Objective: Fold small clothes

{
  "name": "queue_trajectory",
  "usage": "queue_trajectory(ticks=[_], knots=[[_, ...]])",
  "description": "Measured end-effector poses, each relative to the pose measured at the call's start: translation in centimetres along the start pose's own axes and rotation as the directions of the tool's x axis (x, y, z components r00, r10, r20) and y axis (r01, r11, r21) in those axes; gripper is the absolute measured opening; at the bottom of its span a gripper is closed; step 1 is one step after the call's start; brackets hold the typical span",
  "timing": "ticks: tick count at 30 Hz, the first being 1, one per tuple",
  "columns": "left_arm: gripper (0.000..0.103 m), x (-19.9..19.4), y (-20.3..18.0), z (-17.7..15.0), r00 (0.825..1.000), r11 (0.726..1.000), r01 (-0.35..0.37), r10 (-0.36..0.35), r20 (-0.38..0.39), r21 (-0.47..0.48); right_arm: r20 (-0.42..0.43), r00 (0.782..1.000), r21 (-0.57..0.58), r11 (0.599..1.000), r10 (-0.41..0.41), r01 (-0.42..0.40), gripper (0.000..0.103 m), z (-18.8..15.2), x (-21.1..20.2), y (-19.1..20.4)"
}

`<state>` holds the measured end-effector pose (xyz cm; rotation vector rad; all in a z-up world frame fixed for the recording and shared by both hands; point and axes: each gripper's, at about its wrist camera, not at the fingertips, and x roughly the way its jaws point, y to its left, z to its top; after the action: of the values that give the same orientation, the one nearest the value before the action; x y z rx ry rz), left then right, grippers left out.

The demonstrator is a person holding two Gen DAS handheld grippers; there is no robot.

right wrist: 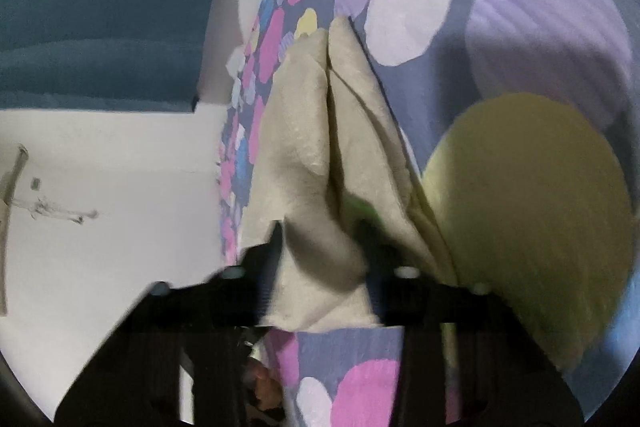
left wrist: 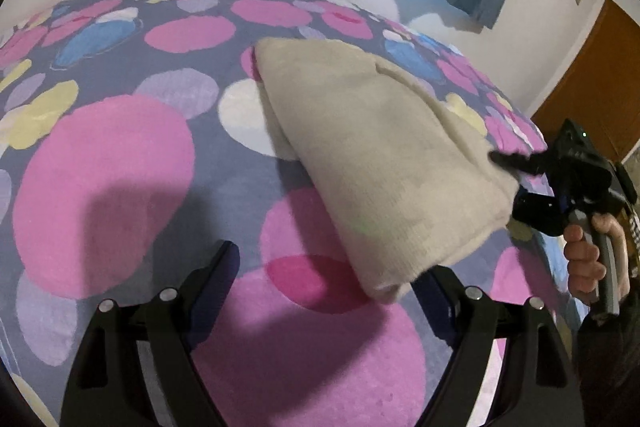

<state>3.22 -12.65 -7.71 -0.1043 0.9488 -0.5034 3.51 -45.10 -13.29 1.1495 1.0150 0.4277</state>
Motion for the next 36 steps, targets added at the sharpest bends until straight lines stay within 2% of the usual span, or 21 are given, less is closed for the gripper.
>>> queue_trajectory(ticks=[4,6,9,11,15,18,20,23,26,28,31,36], knots=[[0.082,0.0,0.0,0.0,1.0,1.0,-0.001,0.001,-0.006,0.002,0.095,0.995,-0.113,0.994,0.019,-0.008,0.007,-0.3,-2.9,2.0],[0.082,0.0,-0.3,-0.1,1.0,1.0,0.005,-0.005,-0.006,0.017,0.133,0.991,-0.133,0.991,0.001,0.017,0.006,-0.8,-4.2,1.6],[0.082,0.5,-0.5,-0.2,1.0,0.999,0.008,-0.007,-0.02,0.037,0.095,0.992,-0.096,0.991,-0.082,0.091,0.006,-1.0,-3.4,-1.4],[0.082,0.6,-0.5,-0.3,1.0,0.999,0.007,-0.006,-0.029,0.046,0.067,0.995,-0.059,0.995,-0.079,0.083,0.006,-1.2,-2.7,-3.4],[0.082,-0.2,-0.2,-0.5,0.999,0.999,0.032,-0.031,-0.028,0.039,0.072,0.995,-0.093,0.992,-0.076,0.082,0.006,-1.4,-2.9,-2.9],[0.082,-2.0,0.0,-0.5,0.992,0.992,0.121,-0.122,0.015,0.016,0.066,0.995,-0.099,0.992,-0.075,0.081,0.006,-1.4,-3.0,-2.9],[0.082,-2.8,0.3,0.0,0.987,0.988,0.154,-0.153,0.047,-0.021,0.066,0.995,-0.097,0.992,-0.071,0.077,0.006,-1.5,-3.1,-3.0],[0.082,-1.5,0.6,1.3,0.989,0.987,0.15,-0.148,0.027,-0.062,0.048,0.995,-0.108,0.99,-0.085,0.09,0.007,-1.4,-2.6,-2.5],[0.082,0.3,0.6,2.2,0.994,0.992,0.113,-0.112,0.009,-0.056,0.032,0.992,-0.146,0.982,-0.118,0.122,0.013,-1.4,-3.0,-1.5],[0.082,1.3,0.6,2.4,0.991,0.989,0.133,-0.134,-0.008,-0.072,0.021,0.992,-0.164,0.978,-0.123,0.125,0.022,-0.8,-3.7,-0.6],[0.082,2.1,0.5,2.4,0.989,0.986,0.146,-0.148,-0.018,-0.079,0.055,0.991,-0.187,0.974,-0.119,0.127,0.032,1.0,-4.5,0.8],[0.083,2.2,0.3,1.9,0.99,0.989,0.137,-0.138,-0.016,-0.062,0.06,0.995,-0.203,0.975,-0.085,0.096,0.033,5.6,-1.9,2.3]])
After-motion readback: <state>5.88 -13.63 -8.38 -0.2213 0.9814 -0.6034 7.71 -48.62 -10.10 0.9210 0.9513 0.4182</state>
